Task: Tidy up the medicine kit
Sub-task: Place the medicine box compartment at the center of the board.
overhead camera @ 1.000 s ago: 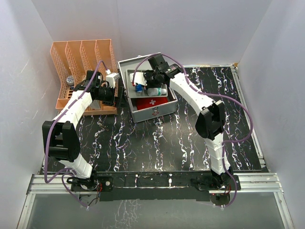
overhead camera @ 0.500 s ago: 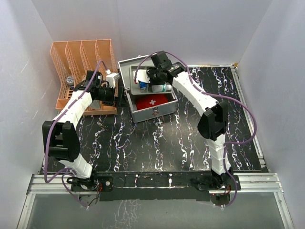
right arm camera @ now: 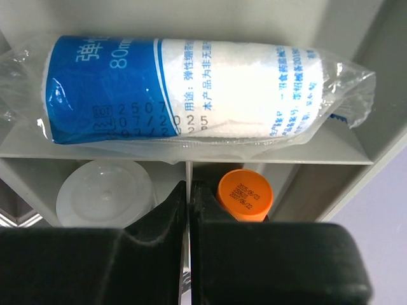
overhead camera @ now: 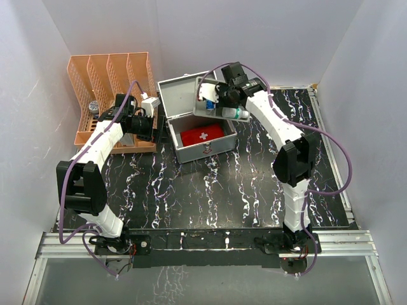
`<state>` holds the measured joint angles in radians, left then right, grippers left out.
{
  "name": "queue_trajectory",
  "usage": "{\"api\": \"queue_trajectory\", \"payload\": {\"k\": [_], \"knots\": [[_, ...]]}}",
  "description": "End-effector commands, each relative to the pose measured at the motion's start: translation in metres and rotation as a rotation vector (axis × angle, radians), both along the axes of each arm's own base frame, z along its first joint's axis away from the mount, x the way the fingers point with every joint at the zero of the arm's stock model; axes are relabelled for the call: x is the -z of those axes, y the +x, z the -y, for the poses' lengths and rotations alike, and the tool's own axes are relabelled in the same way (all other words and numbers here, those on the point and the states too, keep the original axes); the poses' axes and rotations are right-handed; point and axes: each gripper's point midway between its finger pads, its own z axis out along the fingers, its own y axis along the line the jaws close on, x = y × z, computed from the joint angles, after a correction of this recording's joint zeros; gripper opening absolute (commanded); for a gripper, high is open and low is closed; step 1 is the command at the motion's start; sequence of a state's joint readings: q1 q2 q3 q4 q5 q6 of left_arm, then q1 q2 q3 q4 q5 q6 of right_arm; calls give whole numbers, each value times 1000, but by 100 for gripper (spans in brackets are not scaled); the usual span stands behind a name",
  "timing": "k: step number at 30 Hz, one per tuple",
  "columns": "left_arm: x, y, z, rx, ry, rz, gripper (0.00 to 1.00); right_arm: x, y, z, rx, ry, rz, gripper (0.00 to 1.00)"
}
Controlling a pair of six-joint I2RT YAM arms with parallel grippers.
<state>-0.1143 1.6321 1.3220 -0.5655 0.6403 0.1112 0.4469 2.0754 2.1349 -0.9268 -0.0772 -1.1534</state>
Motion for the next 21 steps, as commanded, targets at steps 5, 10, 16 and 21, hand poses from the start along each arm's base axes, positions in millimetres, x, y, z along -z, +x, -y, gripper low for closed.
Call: {"api": "queue_trajectory", "payload": {"k": [5,10,16,21], "knots": [[-8,-3,2,17,-22,-5,99,-50,2,49,224,81,125,0],[-4,-3,2,17,-21,-23,99,-29,-14,84,356,50,58,0],[0,-3,1,10,-14,-41,99,-13,-35,122,495,80,35,0],[0,-1,1,4,-12,-56,99,3,-47,153,626,80,-11,0]]}}
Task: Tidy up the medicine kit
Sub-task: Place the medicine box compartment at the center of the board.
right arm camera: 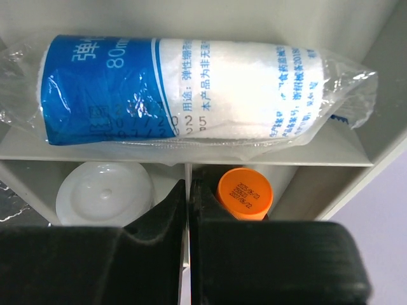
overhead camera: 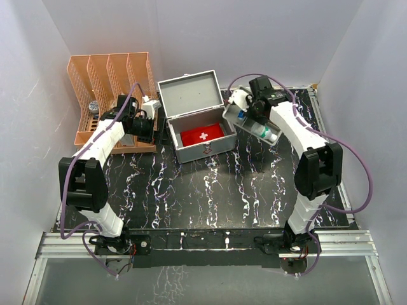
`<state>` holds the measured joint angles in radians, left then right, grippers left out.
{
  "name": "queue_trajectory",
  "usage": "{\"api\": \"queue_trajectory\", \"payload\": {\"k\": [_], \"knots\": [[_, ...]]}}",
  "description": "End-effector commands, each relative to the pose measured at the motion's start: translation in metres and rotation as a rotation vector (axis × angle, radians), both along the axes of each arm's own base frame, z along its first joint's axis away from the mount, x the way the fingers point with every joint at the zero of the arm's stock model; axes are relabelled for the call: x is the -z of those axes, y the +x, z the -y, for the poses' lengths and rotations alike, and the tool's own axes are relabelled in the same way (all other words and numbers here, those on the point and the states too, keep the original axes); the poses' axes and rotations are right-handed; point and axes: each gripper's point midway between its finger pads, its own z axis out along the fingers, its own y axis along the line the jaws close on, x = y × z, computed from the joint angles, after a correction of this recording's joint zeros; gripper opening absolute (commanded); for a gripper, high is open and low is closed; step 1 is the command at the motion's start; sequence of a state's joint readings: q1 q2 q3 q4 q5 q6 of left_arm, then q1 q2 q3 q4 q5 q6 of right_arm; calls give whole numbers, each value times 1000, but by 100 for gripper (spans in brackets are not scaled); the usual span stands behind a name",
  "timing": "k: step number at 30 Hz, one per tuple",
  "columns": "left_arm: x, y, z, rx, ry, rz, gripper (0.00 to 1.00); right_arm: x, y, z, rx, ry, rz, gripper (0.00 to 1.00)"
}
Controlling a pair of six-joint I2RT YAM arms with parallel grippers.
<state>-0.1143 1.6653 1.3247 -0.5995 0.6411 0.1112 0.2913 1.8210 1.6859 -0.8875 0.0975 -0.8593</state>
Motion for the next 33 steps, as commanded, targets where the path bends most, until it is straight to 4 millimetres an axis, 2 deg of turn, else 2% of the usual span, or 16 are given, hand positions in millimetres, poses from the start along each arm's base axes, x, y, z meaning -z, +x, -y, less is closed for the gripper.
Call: {"api": "queue_trajectory", "payload": {"k": [1,16,22,26,33], "knots": [[-15,5,1,3,-18,8,99,-49,6,27,158,49,172,0],[-38,22,3,-14,-19,15,99,8,-30,69,451,118,7,0],[-41,24,2,-6,-13,15,99,43,-44,66,554,172,-133,0],[-38,23,2,-1,-9,8,99,58,-53,58,615,222,-191,0],[-34,26,2,-1,-10,-2,99,82,-68,58,750,225,-265,0]]}}
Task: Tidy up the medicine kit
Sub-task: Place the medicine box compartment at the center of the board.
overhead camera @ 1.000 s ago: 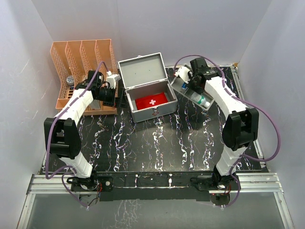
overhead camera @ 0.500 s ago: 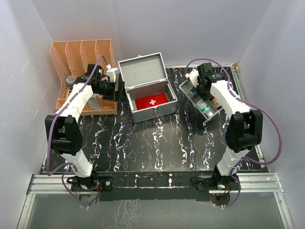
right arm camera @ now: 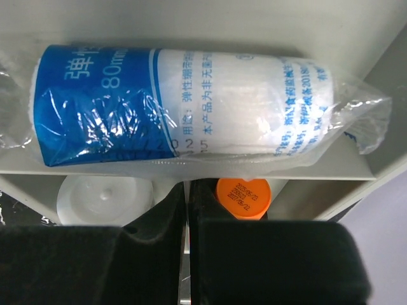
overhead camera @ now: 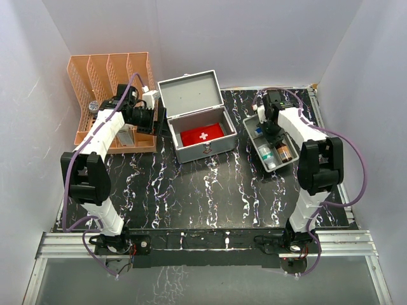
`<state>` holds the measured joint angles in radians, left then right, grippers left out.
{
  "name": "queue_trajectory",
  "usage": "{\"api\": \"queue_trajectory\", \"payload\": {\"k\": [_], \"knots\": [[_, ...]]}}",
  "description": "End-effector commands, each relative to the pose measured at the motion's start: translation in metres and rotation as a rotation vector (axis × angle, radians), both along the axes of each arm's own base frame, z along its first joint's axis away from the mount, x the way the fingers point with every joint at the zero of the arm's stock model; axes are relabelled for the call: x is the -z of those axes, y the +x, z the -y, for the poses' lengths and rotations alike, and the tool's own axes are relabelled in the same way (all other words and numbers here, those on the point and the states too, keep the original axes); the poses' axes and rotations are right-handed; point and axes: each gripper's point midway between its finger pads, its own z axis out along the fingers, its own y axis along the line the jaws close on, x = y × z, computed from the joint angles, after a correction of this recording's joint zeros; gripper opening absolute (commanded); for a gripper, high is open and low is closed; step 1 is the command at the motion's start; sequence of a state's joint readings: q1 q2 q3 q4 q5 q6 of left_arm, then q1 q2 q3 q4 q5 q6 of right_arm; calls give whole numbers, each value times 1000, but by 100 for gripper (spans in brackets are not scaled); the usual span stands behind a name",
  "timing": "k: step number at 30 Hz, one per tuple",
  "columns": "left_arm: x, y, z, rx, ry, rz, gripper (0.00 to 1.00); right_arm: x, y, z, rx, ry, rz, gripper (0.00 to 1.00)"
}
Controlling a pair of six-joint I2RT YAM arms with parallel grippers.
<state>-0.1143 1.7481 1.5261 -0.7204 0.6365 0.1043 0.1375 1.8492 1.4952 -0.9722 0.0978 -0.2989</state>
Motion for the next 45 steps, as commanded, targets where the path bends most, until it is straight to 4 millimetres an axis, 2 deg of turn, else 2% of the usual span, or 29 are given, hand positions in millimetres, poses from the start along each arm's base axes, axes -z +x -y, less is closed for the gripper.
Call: {"api": "queue_trajectory", "payload": {"k": [1,11,17,24,27,29,32,36,39,40,41,42,45], "knots": [[-7,4,1,8,-14,3,99,-2,0,-2,120,18,12,0],[-7,4,1,3,-12,-6,99,36,-19,-8,293,39,-122,0],[-9,2,0,1,-10,-5,99,41,-18,-10,304,54,-128,0],[-10,-2,0,2,-10,-6,99,28,-9,-14,299,90,-70,25],[-10,-2,-1,2,-9,-8,99,18,-5,-16,289,108,-48,28],[-10,-1,0,-4,-10,-9,99,6,0,-18,286,124,-22,28],[-13,4,0,-22,-11,-12,98,-27,11,-22,283,158,45,29],[-17,18,-2,-71,-5,-8,98,-85,20,-23,288,193,170,32],[-15,29,-1,-125,-5,-31,96,-134,25,-18,303,207,319,39],[-13,32,0,-141,-6,-44,95,-149,25,-17,303,214,367,51],[-11,34,1,-153,-5,-55,94,-162,24,-18,294,229,405,78],[-8,37,4,-161,0,-67,93,-173,22,-18,289,239,434,96],[-4,42,11,-178,22,-78,92,-196,14,-28,261,318,493,98]]}}
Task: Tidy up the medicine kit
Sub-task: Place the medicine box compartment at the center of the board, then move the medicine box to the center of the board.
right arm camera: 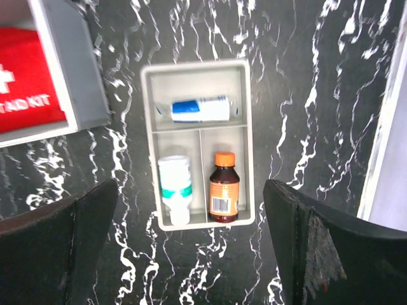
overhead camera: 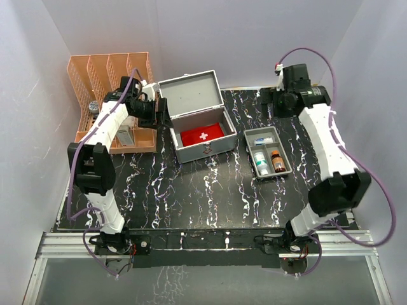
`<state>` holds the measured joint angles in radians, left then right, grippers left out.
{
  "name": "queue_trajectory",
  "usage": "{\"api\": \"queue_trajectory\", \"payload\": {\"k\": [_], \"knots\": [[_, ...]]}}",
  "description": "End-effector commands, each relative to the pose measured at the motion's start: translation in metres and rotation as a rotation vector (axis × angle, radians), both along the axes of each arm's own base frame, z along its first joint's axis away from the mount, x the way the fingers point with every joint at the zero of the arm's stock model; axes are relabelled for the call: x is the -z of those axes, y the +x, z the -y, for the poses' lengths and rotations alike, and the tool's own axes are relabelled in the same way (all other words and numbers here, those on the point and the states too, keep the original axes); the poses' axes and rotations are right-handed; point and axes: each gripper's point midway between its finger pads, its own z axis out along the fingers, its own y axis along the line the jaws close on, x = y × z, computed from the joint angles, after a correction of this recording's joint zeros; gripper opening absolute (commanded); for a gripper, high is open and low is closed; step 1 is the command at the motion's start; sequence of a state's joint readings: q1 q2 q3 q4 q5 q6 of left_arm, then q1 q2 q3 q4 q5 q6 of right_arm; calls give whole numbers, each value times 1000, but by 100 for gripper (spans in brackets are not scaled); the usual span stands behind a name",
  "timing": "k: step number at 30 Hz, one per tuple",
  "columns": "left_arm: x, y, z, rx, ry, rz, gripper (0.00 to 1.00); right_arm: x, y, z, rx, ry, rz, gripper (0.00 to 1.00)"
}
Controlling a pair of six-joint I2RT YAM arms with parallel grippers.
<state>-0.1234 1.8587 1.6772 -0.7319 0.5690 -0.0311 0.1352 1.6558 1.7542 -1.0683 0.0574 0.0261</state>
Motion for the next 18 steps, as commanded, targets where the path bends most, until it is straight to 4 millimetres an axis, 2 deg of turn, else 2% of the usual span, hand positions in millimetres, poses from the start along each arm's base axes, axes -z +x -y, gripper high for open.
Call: {"api": "queue_trajectory", "payload": {"k": [1,3,5,7,11,14,18], "knots": [[-1,9,10,-64,22,-32,92,-58,-6,-10,14,113,189,98],[-1,13,15,-80,42,-26,92,-57,-14,-19,70,215,203,98],[0,16,19,-97,70,-17,92,-60,-22,-35,59,322,218,98],[4,18,23,-122,97,-17,92,-63,-27,-41,71,387,251,98],[17,21,24,-204,147,-44,91,-61,-23,-19,174,296,244,97],[27,26,22,-269,180,-66,87,-70,-19,1,217,191,261,86],[43,29,14,-337,225,-109,74,-81,-18,16,270,137,313,69]]}}
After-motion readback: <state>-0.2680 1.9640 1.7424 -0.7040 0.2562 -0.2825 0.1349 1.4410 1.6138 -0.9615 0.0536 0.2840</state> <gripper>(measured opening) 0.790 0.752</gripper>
